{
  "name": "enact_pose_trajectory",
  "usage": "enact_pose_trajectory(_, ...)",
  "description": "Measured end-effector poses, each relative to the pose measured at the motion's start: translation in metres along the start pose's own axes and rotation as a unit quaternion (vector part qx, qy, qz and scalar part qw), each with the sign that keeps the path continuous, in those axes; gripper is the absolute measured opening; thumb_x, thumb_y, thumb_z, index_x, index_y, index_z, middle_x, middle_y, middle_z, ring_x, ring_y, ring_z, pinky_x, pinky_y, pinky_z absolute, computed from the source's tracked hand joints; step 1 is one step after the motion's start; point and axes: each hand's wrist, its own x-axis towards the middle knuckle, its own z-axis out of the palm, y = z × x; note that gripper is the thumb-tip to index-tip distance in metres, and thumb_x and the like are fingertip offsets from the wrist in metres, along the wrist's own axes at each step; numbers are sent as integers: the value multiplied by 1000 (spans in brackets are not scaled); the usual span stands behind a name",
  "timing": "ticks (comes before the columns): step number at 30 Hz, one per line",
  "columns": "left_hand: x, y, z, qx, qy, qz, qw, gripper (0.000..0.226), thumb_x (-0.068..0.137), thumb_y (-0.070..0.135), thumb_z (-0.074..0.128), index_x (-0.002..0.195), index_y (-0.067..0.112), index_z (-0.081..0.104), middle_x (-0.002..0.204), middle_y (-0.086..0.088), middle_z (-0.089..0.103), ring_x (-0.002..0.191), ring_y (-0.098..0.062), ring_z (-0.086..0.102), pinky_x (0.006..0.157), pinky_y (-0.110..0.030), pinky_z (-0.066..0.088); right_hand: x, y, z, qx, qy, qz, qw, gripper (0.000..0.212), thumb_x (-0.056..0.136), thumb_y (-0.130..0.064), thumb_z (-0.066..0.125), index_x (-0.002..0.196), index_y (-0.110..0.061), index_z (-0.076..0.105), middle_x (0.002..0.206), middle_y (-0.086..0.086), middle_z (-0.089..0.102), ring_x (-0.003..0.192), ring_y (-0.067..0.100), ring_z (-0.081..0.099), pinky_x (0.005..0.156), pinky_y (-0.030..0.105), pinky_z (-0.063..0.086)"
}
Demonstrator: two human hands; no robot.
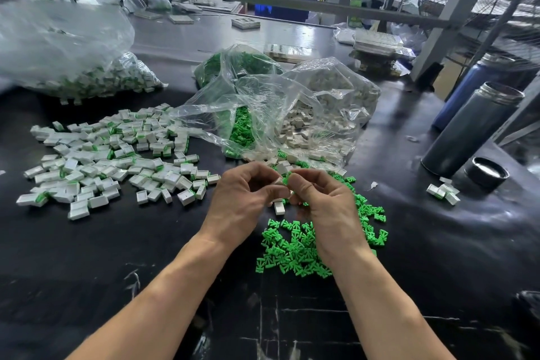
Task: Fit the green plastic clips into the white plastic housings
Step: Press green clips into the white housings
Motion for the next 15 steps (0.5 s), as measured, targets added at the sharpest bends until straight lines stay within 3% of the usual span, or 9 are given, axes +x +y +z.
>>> enact_pose_trajectory(3, -1, 1, 2, -12, -6, -5, 1000, 12, 81, 5, 82, 90, 6, 74, 85, -8, 76, 77, -11, 69, 74, -27, 57, 0, 1, 0, 3, 1, 1, 1000, 1, 92, -19, 77, 91, -20, 78, 83, 7, 75, 71, 29, 60, 64, 41, 55)
enact_pose_trajectory(7, -1, 1, 1, -14, -9, -8, 1000, 9, 86, -1, 77, 93, 5, 75, 87, -10, 76, 77, -9, 68, 72, -20, 56, -1, 1, 0, -4, 15, -14, 1000, 2, 92, -17, 77, 90, -19, 78, 72, 6, 70, 59, 21, 60, 50, 30, 54)
enact_pose_trajectory(10, -1, 1, 2, -24, -13, -19, 999, 8, 90, -2, 73, 93, 5, 74, 89, -17, 75, 78, -18, 66, 75, -30, 56, -3, 2, 1, -10, 23, -39, 999, 1, 94, -18, 76, 93, -17, 77, 69, 7, 68, 52, 18, 59, 42, 27, 50)
enact_pose_trajectory(12, -2, 1, 4, -28, -9, -26, 999, 7, 90, 0, 72, 91, 6, 74, 86, -17, 74, 74, -17, 64, 70, -29, 54, -4, 4, 2, -31, 39, -62, 997, 2, 94, -18, 76, 92, -18, 76, 74, 3, 72, 54, 18, 62, 45, 28, 52)
enact_pose_trajectory(15, -3, -1, 6, -33, 0, -45, 998, 8, 90, 5, 74, 87, 13, 75, 77, -4, 75, 67, -10, 62, 60, -21, 51, -3, 6, 5, -62, 52, -93, 992, 7, 93, -15, 77, 89, -20, 76, 80, 0, 75, 71, 22, 72, 65, 37, 60)
